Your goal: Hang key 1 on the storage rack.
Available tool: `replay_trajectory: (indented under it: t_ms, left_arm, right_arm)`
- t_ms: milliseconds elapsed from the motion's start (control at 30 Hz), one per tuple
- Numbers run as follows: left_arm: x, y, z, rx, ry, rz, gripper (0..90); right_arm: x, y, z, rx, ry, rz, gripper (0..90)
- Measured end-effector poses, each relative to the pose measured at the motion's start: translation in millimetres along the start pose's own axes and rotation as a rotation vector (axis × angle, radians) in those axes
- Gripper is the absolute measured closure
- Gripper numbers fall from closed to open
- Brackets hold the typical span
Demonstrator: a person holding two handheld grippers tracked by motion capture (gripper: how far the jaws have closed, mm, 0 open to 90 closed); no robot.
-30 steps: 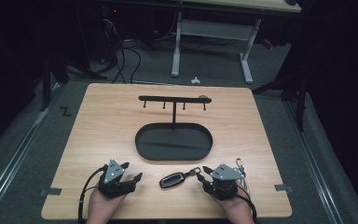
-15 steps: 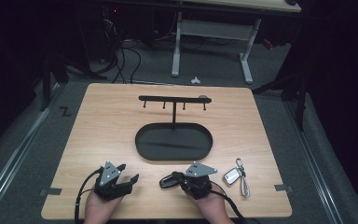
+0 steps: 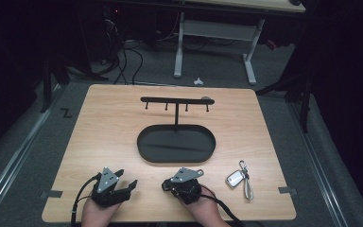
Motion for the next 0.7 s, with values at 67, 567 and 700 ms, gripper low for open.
replay_trajectory:
  t_ms: [67,567,700]
  left_arm:
    - [-1.0,0.7,-0.5,0.001,-0.002,0.001,34.4]
    - [-19.1,-12.3,17.0,0.038,-0.023,0.042,34.3]
    - [-25.7,-16.1,24.4,0.041,-0.031,0.047,34.3]
  right_arm:
    - [1.4,1.5,-0.9,-0.003,0.009,0.001,90.0]
    - [27.5,6.7,-31.8,0.001,0.028,0.0,90.0]
    - [35.0,5.6,-41.3,0.017,0.026,0.012,90.0]
Point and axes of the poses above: each handheld gripper's, and its own axes: z roughly forward along the jaws, x roughly out of its underside, y roughly to its left, the point moved 2 cm from there along z, roughly forward along the jaws, and after that the axes turned 12 degrees about -x, right-handed, at the moved point
